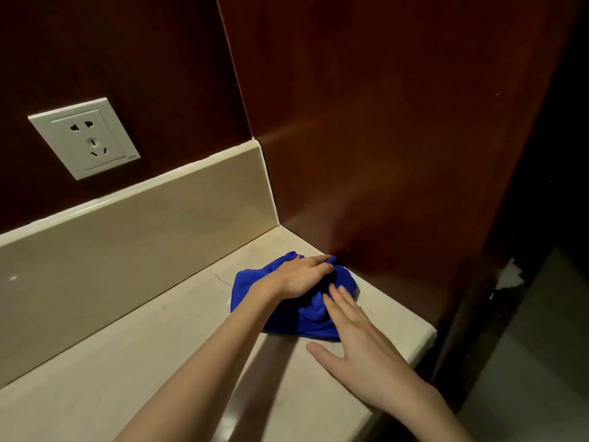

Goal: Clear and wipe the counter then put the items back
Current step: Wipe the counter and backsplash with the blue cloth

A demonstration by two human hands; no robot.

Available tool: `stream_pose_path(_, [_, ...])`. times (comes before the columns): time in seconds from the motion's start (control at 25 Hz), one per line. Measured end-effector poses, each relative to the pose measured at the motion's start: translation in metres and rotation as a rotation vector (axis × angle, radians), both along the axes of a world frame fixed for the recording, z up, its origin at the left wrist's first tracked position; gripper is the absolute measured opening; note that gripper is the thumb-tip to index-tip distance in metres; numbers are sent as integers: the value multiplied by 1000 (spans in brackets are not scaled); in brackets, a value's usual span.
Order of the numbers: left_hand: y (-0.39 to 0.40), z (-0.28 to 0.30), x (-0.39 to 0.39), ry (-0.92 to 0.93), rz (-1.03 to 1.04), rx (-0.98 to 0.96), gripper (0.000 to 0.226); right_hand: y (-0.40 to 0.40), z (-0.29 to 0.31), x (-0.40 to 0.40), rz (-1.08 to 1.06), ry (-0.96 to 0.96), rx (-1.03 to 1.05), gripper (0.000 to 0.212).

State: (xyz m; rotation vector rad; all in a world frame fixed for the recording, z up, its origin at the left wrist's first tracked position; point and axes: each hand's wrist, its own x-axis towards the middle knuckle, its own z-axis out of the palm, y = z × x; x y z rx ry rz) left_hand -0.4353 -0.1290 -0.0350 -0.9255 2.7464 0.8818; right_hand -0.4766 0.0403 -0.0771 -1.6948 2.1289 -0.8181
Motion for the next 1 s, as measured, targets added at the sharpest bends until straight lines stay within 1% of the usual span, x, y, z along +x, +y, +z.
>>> stream_pose_path(0.16, [42, -3, 0, 28, -44, -57, 45, 34, -4, -1, -32, 12, -99, 71])
stream_pose_path(0.4, [106, -11, -9, 53, -59, -100, 43, 93, -5, -19, -18, -34, -128, 61])
stream_pose_path(0.68, [180, -12, -14, 126, -90, -84, 40, 139, -18, -29, -68, -101, -137, 68])
stream_pose_path(0.72, [185, -11, -15, 130, -101, -90, 39, 140, -20, -29, -79, -121, -138, 67])
stream_pose_path(0.8, [185, -4, -13, 190, -94, -116, 39, 134, -17, -30, -77, -164, -210, 58])
stream_pose_path(0.88, [176, 4, 3, 252, -52, -149, 39, 126, -8, -27, -25, -137, -238, 52])
stream_pose_path(0.96, [166, 5, 28, 254, -32, -191, 45, 122, -7, -25, 52, -58, -211, 58])
stream_pose_path(1.0, [163, 3, 42, 227, -37, -207, 51, 123, -9, -25, 87, -2, -169, 67])
